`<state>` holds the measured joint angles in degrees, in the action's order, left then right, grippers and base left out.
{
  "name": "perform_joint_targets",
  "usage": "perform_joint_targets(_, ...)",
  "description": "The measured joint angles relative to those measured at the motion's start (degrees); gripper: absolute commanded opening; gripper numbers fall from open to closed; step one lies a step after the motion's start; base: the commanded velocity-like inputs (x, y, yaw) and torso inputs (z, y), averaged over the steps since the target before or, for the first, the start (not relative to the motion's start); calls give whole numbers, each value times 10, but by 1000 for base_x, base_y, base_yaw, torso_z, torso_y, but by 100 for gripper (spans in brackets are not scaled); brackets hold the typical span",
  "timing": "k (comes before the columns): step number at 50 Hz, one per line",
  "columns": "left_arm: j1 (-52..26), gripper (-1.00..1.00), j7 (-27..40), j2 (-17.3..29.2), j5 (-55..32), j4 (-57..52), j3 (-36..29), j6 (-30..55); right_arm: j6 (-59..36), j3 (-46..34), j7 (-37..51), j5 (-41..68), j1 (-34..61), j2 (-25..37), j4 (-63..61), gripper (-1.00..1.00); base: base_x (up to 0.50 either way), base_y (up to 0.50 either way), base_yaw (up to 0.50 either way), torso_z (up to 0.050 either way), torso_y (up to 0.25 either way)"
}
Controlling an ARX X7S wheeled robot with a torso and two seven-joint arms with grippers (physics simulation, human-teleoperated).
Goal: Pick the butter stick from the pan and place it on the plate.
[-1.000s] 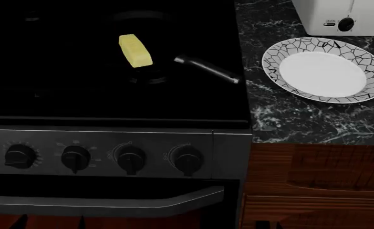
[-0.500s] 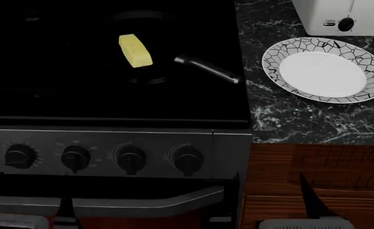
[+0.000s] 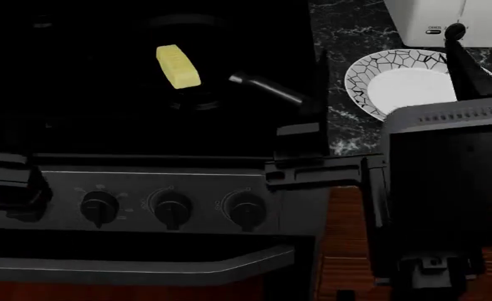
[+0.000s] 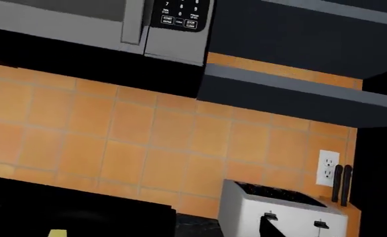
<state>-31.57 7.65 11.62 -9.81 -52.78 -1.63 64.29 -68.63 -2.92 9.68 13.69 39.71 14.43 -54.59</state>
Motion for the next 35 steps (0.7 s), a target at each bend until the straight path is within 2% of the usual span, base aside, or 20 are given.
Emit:
perform_joint_targets(7,-121,100,17,-3,-49,15,29,128,-107,41,134,209,153,29,58,100,0,0,0,0,0)
perform_joint_targets(15,-218,100,200,30,-296,93,78,194,-159,49,272,396,268,67,132,100,0,0,0,0,0)
perform_joint_targets(23,-275,100,307,53,-437,152,95,217,-177,42,343,488,333,92,189,100,0,0,0,0,0)
perform_joint_targets(35,-302,100,370,72,-521,186,101,209,-170,43,382,556,359,109,233,100,0,-13,0,0,0)
